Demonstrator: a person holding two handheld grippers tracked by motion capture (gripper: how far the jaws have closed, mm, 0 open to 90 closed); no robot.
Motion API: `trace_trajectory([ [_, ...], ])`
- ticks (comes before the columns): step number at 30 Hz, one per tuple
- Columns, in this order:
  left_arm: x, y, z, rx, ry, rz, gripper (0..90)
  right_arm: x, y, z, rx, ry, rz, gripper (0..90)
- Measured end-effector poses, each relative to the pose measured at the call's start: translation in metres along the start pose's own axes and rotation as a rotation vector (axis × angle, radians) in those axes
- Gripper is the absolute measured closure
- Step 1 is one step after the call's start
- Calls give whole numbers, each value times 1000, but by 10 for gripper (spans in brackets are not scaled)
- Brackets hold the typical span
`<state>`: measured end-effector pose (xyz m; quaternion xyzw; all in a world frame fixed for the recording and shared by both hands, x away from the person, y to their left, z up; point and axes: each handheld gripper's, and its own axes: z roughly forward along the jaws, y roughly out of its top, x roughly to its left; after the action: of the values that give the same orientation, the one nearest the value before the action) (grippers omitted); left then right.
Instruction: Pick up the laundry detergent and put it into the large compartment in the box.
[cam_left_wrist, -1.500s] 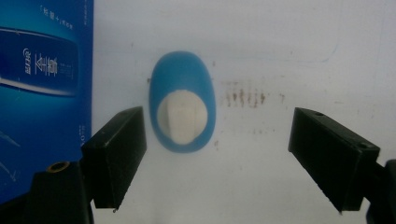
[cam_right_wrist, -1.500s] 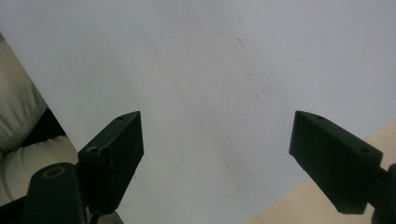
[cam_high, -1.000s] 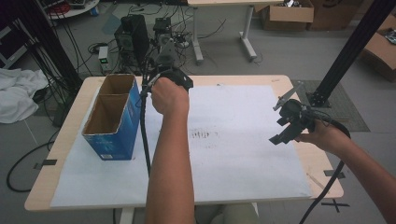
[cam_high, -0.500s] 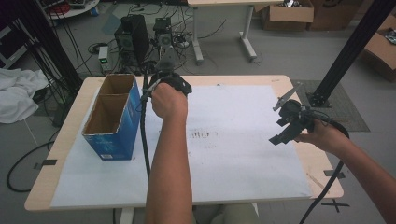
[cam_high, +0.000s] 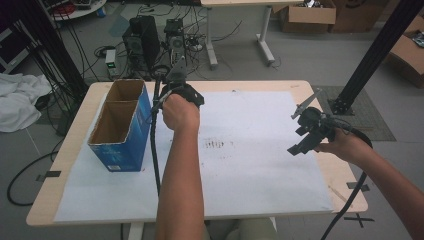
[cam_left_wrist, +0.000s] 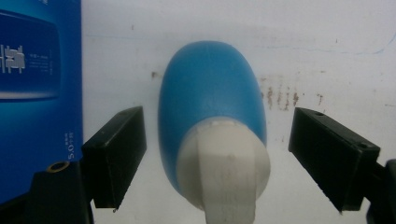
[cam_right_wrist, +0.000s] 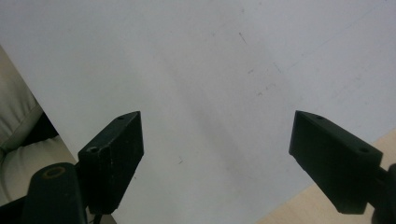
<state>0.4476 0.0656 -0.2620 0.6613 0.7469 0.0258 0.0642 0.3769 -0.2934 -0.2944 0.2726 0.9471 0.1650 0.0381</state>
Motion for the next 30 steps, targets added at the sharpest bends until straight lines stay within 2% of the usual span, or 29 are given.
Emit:
trace_trajectory([
  [18, 2, -1, 24, 31, -1, 1, 200, -1, 1, 3, 2, 3, -3, 178],
  [30, 1, -1, 27, 27, 3, 0, 218, -2, 0, 2, -1, 3, -4, 178],
])
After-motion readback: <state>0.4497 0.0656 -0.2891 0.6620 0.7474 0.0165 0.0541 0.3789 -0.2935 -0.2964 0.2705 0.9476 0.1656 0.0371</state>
